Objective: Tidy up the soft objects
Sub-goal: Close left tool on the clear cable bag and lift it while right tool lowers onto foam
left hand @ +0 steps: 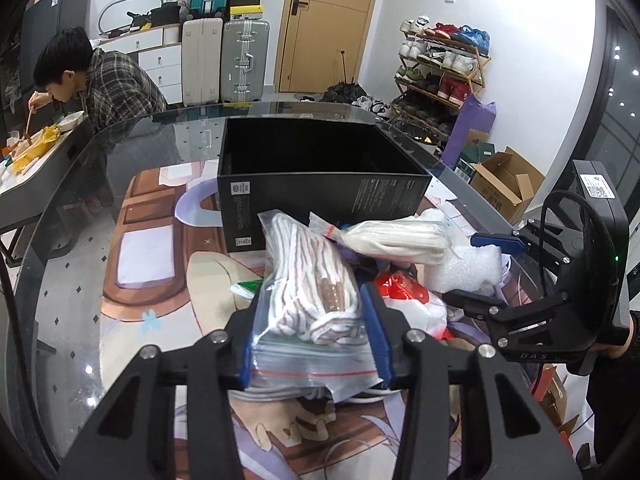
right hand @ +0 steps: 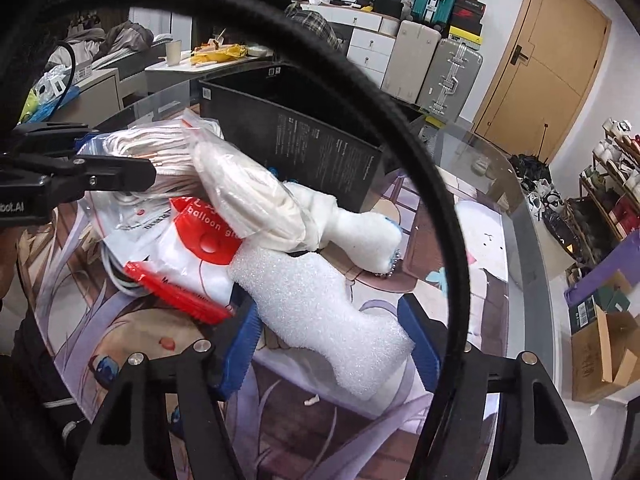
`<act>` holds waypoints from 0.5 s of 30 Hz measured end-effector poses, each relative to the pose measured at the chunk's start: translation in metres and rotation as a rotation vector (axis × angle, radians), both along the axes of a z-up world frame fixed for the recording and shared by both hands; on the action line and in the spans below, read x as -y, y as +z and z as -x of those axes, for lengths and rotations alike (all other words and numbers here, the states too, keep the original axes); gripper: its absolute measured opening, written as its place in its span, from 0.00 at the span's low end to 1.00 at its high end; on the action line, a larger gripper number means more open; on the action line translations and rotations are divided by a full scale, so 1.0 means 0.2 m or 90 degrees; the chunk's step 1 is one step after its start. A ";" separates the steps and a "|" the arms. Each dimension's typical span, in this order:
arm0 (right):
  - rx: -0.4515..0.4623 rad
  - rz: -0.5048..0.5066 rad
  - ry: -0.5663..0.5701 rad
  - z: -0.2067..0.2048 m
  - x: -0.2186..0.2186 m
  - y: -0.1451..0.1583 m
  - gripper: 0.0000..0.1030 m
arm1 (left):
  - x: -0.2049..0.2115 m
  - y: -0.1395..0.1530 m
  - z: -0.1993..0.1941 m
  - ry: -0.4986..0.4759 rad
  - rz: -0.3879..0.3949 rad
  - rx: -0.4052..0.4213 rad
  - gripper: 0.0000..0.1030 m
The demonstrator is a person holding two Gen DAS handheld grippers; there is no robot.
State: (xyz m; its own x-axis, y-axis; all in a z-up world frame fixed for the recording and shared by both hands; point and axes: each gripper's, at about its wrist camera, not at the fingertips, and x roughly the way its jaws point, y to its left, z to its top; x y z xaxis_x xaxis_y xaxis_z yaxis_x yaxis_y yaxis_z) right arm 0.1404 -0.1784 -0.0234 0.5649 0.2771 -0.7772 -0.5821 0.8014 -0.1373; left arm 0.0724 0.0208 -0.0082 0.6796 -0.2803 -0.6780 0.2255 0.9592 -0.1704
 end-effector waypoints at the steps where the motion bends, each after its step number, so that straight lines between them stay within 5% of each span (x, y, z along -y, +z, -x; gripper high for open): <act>1: 0.001 -0.004 0.000 0.01 0.01 0.00 0.67 | -0.01 0.00 0.00 -0.001 0.000 0.001 0.40; 15: 0.013 -0.043 -0.008 0.08 0.06 0.07 0.67 | -0.04 0.03 0.03 -0.011 0.004 0.001 0.36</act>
